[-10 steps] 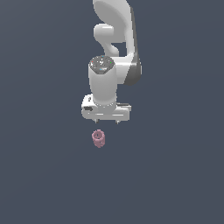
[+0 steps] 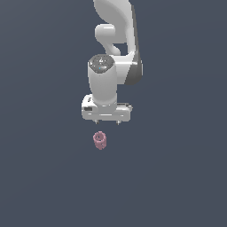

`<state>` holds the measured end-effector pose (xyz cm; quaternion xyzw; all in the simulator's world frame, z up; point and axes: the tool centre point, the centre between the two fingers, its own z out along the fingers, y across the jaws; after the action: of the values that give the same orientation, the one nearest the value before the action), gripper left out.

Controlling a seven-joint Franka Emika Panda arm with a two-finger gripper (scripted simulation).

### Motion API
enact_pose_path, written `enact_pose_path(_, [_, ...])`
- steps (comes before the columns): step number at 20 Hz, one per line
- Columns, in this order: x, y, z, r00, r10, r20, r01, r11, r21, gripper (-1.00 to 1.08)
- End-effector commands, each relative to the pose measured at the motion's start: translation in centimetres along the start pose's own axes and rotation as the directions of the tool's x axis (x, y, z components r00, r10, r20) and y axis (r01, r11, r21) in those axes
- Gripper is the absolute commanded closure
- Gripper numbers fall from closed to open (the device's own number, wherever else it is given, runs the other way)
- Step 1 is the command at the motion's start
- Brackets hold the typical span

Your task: Pick up the object and move it to a goal position.

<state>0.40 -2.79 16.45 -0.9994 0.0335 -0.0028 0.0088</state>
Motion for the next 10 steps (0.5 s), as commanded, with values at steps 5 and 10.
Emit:
enact_pose_path(5, [-0.05,0.07,-0.13,1.0,-0.004,0.001,0.004,1.0,0.001,-0.92])
enact_pose_path(10, [0.01,0.13,-0.07,1.0,0.008,0.001,-0.008,1.0,0.001,-0.92])
